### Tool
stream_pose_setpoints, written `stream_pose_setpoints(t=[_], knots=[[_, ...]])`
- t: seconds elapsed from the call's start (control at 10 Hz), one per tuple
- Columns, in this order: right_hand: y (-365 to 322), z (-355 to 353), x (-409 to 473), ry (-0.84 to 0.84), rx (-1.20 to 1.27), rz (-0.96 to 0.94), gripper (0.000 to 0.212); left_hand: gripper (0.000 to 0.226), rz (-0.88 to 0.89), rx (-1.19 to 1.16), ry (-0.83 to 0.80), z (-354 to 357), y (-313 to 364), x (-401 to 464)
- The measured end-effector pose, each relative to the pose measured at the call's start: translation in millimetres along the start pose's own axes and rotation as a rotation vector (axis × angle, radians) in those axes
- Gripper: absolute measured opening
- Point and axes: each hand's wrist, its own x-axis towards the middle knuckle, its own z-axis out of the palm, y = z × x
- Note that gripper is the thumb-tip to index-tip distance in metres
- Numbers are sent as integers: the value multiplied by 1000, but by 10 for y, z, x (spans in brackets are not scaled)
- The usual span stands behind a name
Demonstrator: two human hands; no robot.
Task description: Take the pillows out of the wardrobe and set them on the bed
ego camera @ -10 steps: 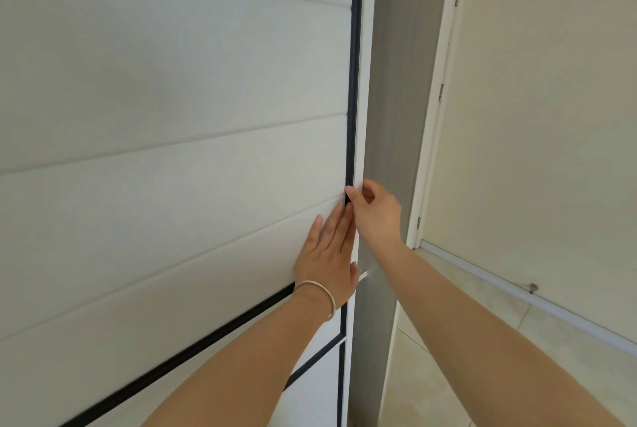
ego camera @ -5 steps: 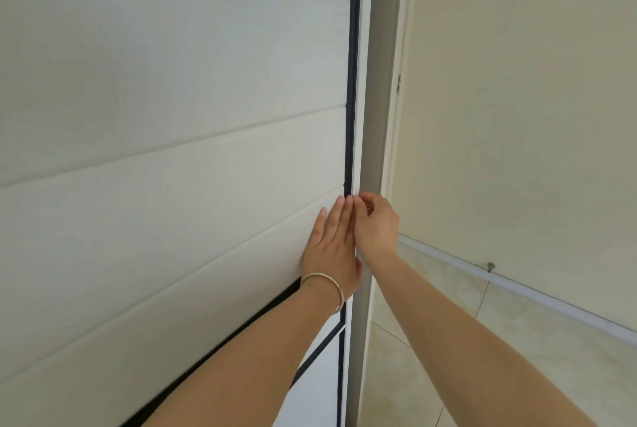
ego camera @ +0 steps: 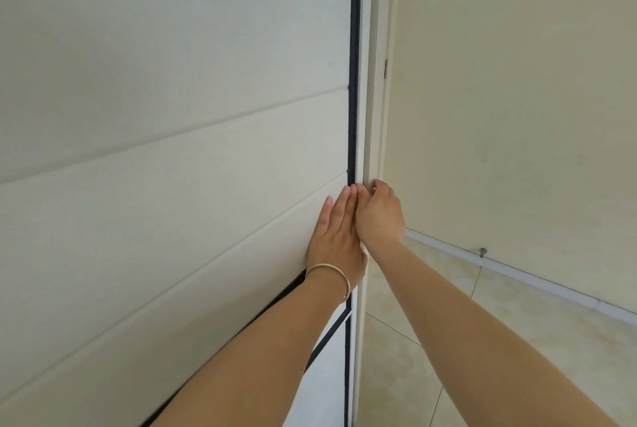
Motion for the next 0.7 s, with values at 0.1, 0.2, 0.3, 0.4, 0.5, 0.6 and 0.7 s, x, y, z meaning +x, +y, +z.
stream_pose_setpoints(t=[0.1,0.2,0.3,0.4,0.5,0.6,0.7], knots=[[6,24,9,5,-81,-3,47,76,-8,17,-12,5,-1,8],[5,14,11,-14,-123,-7,48,76,-10,32,-33,7,10,-4],[-7,-18,17,-61,-111,13,50,79,-18,12,-82,-46,32,18],[3,-109,-16,-115,-133,15,51,84,-9,-69,-120,-92,56,-6],[106,-178,-229,-116,-109,-31,48,86,14,-181,-83,-123,46,-138],[221,-163,-593,-85,-5,-58,39,71,60,-443,-142,-180,45,-586],[537,-168,-1178,-194,94,-51,11,52,171,-598,-345,-222,64,-1288]])
